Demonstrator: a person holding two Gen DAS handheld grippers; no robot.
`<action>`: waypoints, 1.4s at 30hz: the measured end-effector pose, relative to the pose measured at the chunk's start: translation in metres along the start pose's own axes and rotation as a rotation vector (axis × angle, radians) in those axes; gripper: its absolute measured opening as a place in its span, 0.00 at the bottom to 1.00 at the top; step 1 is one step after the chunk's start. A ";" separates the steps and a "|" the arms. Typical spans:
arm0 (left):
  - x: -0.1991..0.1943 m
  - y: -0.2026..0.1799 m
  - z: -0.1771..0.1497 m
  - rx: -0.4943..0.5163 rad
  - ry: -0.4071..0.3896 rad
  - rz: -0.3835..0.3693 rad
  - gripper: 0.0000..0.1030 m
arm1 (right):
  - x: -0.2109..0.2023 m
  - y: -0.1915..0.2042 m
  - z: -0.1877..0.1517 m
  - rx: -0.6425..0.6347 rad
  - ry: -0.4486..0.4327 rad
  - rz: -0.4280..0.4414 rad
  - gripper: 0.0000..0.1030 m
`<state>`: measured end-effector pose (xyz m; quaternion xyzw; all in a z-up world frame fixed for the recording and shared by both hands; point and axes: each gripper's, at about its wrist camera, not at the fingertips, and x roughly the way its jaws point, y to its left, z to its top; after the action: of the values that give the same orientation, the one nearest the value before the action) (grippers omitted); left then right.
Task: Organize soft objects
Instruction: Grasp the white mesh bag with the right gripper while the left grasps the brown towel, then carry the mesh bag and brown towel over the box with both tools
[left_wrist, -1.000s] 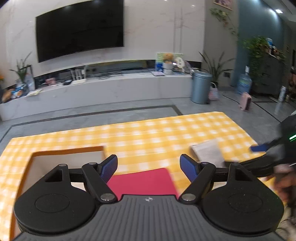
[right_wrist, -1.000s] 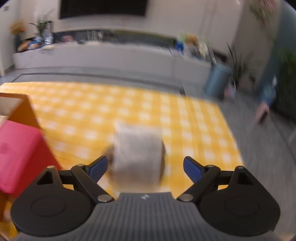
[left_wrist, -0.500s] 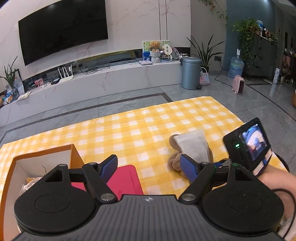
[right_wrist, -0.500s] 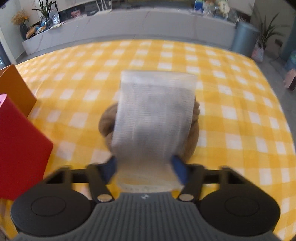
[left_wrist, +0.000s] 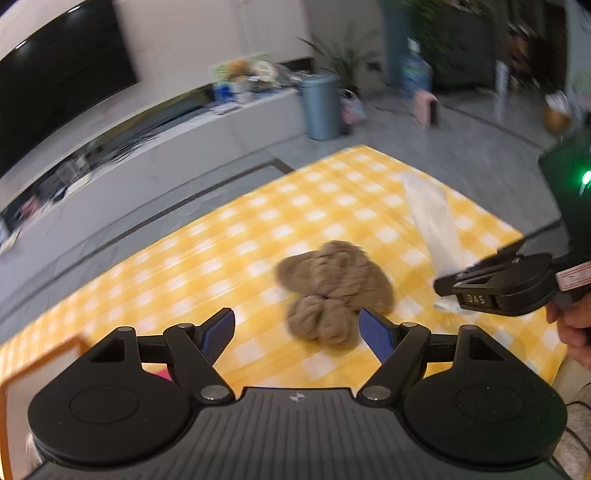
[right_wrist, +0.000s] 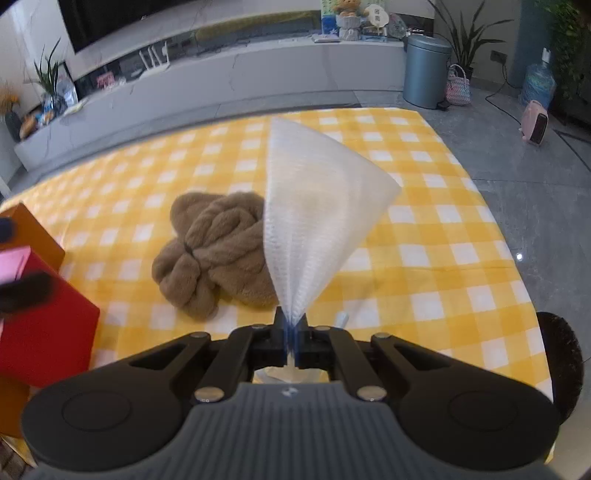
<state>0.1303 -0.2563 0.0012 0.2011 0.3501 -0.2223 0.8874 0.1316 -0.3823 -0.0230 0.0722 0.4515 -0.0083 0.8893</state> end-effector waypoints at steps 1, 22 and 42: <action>0.011 -0.007 0.004 0.021 0.012 -0.005 0.87 | 0.002 -0.002 0.000 0.003 0.003 0.006 0.00; 0.160 -0.036 0.000 0.132 0.228 0.027 0.51 | 0.002 -0.019 0.012 0.037 -0.045 0.008 0.00; -0.035 0.077 0.045 -0.076 -0.111 0.021 0.46 | -0.111 0.089 0.030 -0.103 -0.361 0.043 0.00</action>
<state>0.1725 -0.2076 0.0717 0.1585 0.3063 -0.2103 0.9148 0.0971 -0.3043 0.0945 0.0338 0.2826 0.0211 0.9584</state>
